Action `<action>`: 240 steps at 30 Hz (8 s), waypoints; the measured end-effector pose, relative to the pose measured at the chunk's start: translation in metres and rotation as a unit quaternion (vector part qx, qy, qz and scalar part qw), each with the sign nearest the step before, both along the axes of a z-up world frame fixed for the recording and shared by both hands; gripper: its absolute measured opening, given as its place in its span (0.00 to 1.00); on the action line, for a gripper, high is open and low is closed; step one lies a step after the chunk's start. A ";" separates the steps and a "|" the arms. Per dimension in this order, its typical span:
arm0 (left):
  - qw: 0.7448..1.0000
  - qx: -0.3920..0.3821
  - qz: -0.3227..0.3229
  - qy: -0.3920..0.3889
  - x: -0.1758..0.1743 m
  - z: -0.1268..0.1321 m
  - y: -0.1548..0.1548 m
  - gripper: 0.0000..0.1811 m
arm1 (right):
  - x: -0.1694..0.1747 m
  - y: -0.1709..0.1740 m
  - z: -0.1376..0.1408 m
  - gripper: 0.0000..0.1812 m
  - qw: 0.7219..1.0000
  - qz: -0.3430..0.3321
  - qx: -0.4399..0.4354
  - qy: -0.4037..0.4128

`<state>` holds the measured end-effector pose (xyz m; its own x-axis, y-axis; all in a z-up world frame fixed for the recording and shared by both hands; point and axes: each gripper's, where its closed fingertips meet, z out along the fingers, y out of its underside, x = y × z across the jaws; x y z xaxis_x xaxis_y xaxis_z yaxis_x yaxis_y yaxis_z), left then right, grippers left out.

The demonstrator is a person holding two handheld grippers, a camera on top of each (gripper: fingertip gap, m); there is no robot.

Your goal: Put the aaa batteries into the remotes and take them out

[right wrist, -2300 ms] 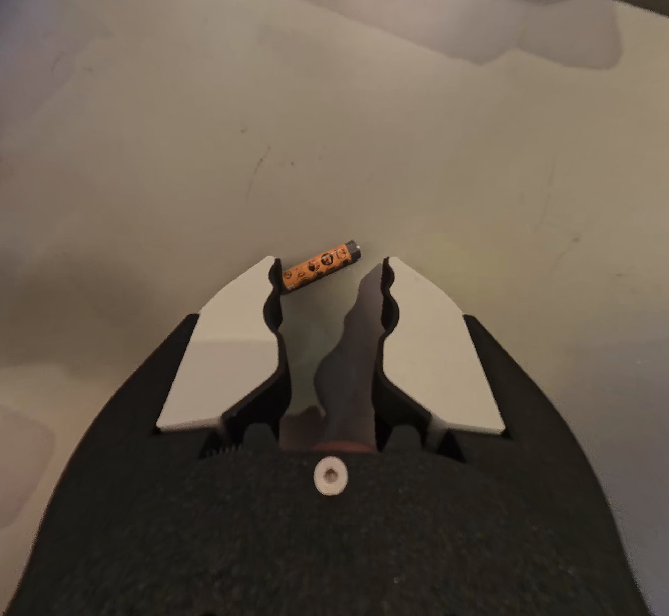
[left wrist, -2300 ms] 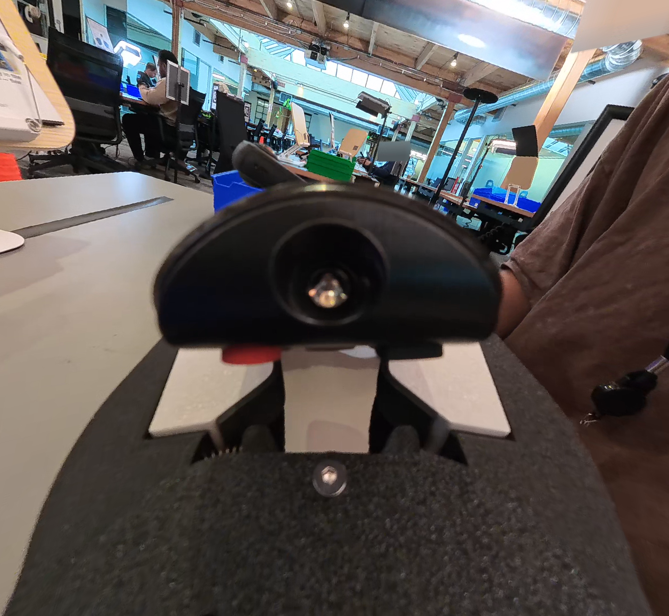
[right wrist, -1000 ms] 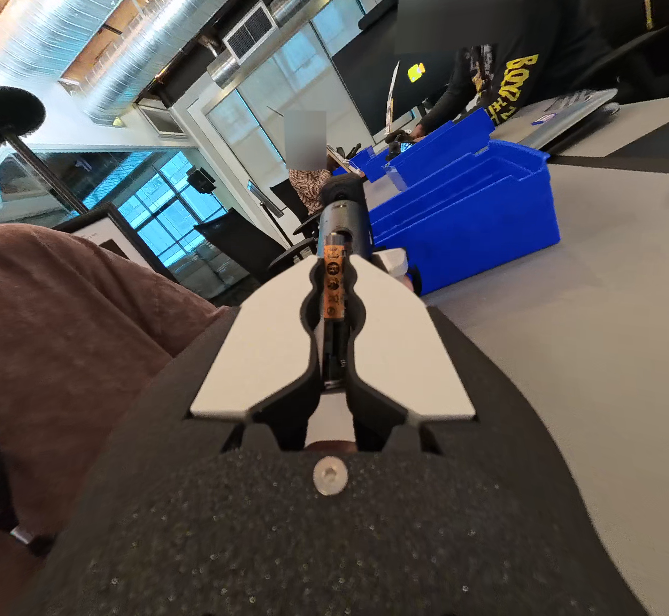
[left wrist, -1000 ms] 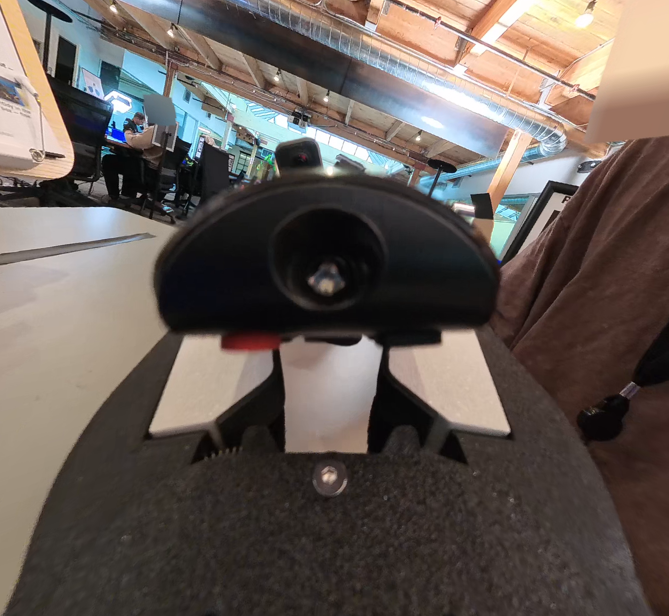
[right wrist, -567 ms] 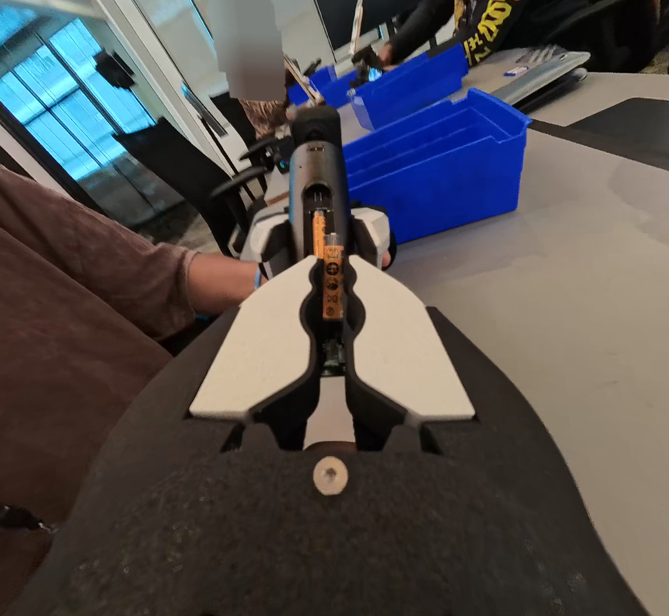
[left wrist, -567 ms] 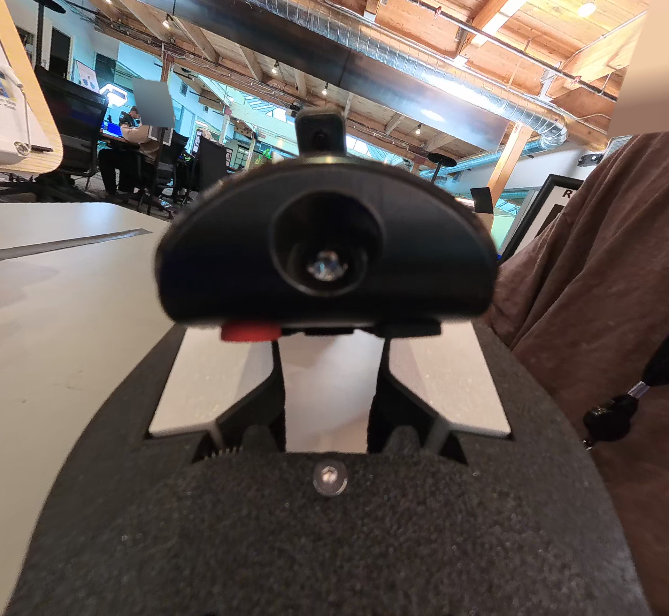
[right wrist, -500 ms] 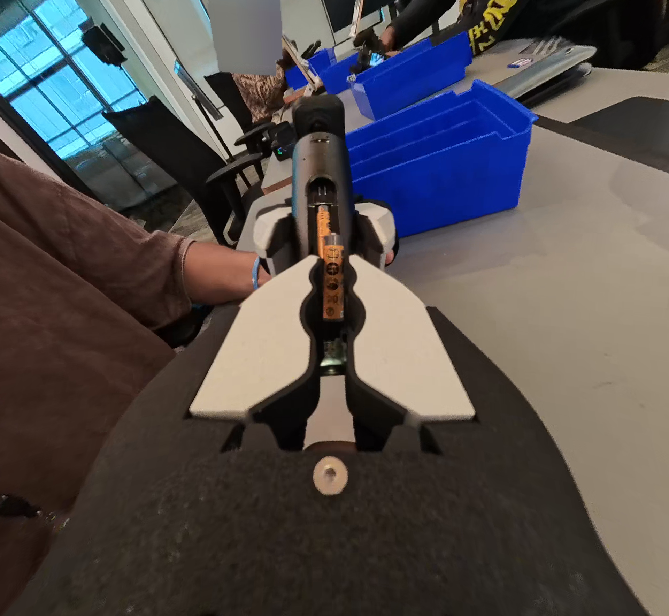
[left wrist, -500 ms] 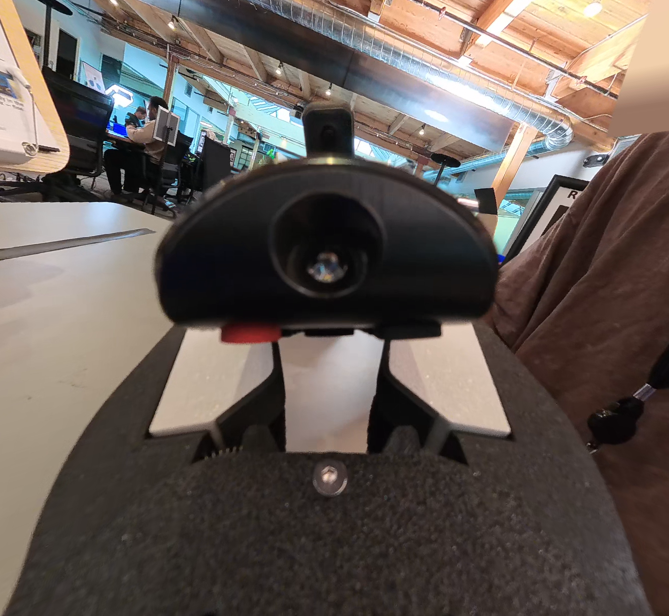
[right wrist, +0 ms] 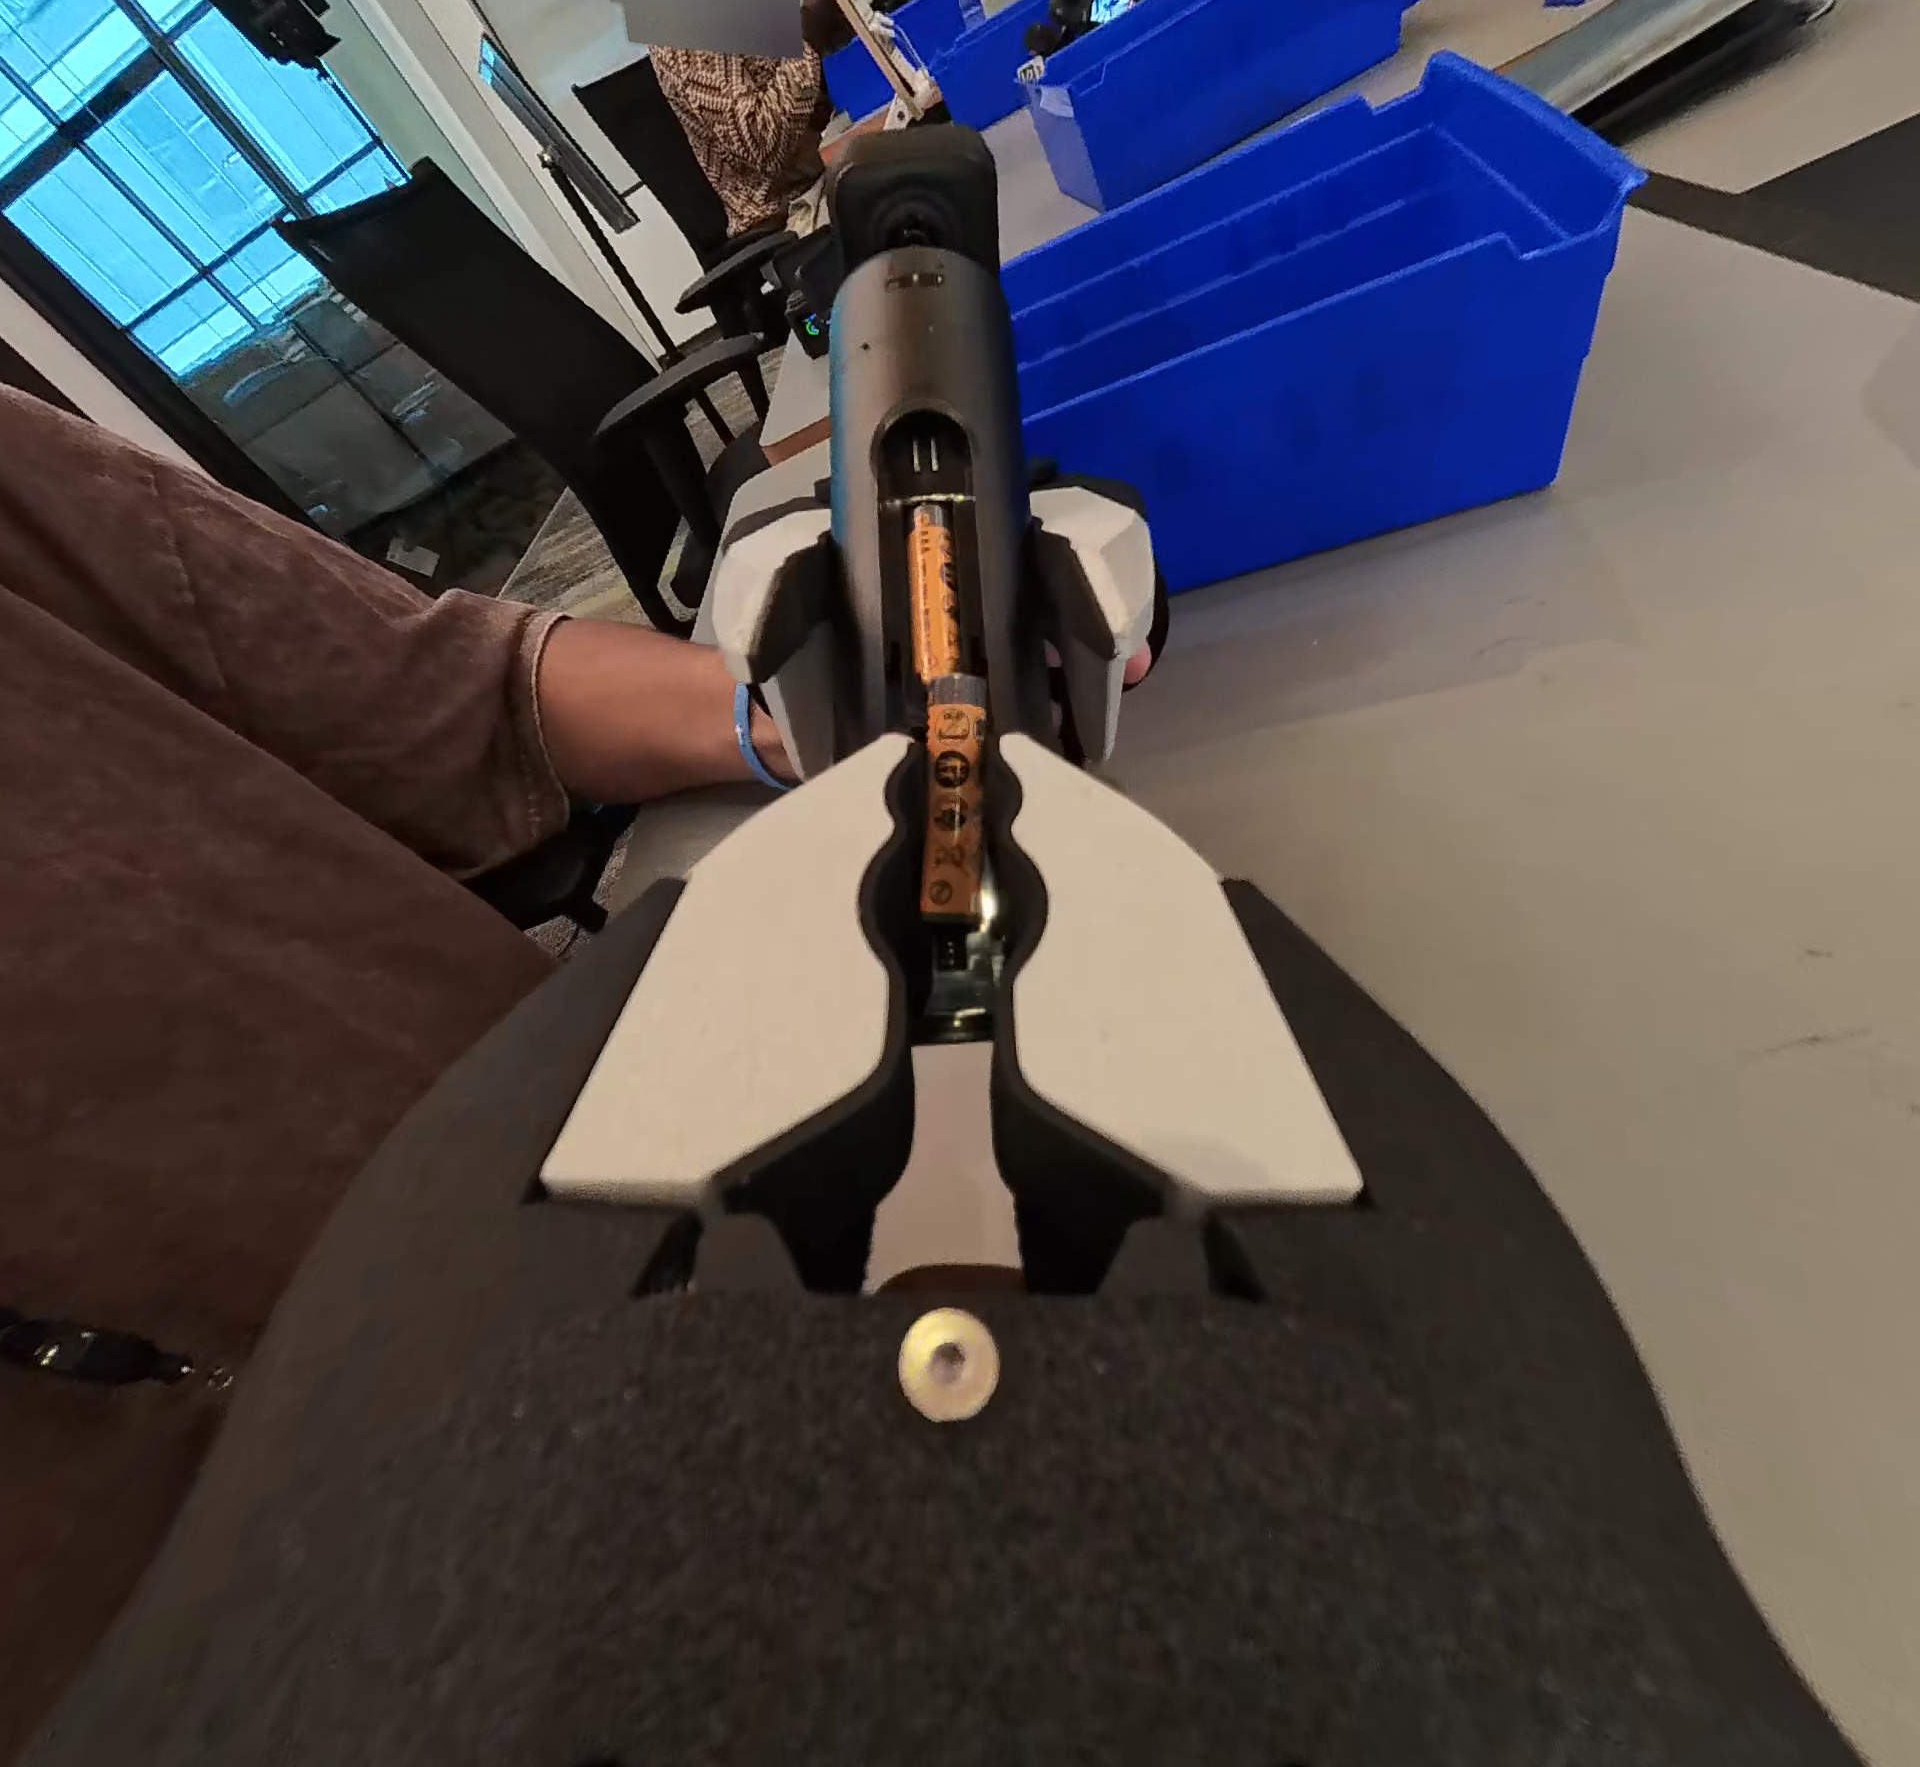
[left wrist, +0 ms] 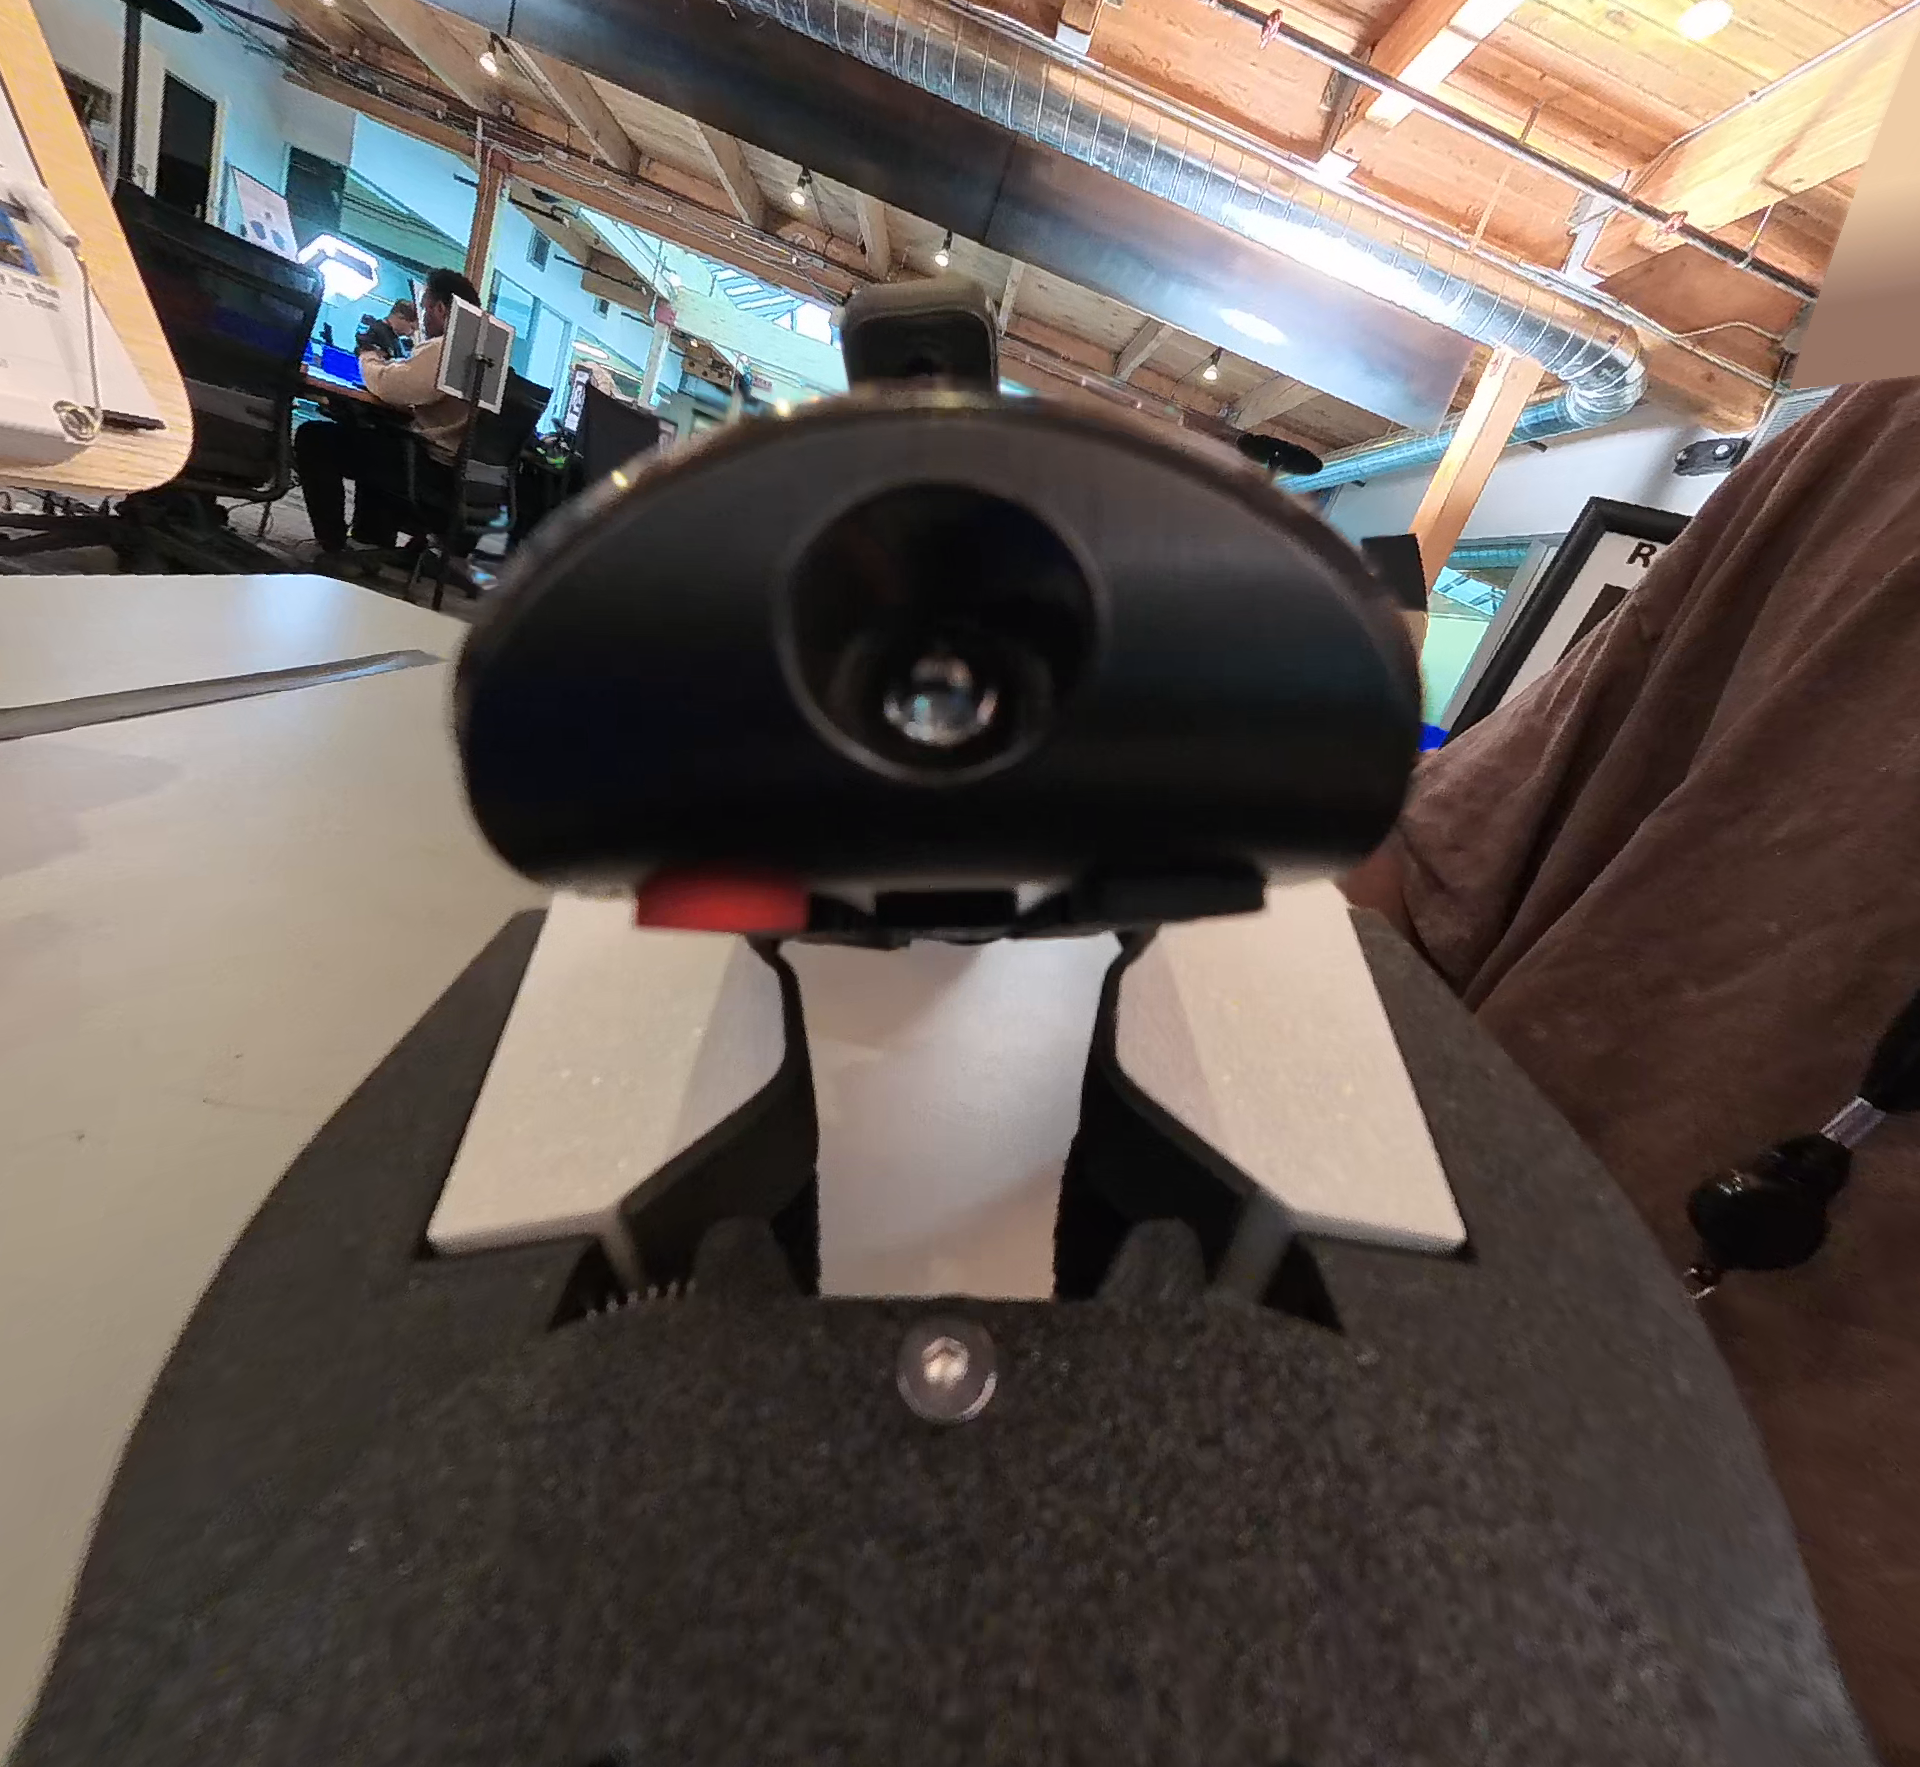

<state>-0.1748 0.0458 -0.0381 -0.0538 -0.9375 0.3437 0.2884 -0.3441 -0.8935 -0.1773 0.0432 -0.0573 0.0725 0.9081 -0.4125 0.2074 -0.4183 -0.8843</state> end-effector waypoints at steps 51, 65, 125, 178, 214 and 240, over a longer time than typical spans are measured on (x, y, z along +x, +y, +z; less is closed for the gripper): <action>0.999 -0.039 -0.016 -0.034 -0.006 0.001 0.003 0.33 | -0.007 -0.006 -0.010 0.04 0.972 0.103 0.070 -0.198; 0.997 -0.049 -0.006 -0.057 -0.015 0.008 0.010 0.34 | -0.009 0.003 -0.014 0.44 0.970 -0.007 0.159 -0.186; 0.999 0.025 -0.002 0.030 0.006 -0.005 -0.012 0.33 | 0.031 -0.021 -0.029 0.28 0.953 0.095 0.122 -0.261; 0.992 0.104 0.003 0.073 0.015 -0.009 -0.029 0.33 | 0.013 -0.025 -0.014 0.34 0.929 0.070 -0.361 0.044; 0.963 0.198 0.144 0.115 0.020 -0.014 -0.014 0.32 | 0.024 0.009 -0.024 0.37 0.934 -0.285 -0.204 0.067; 0.963 0.206 0.137 0.105 0.023 -0.014 -0.019 0.33 | 0.033 0.005 -0.013 0.34 0.938 -0.288 -0.174 0.078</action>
<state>-0.1514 0.0264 -0.0520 0.2455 -0.9657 -0.0850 0.1164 0.1164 -0.9864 -0.1442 0.0486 -0.0706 0.4246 0.5443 -0.7235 -0.2629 -0.6905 -0.6738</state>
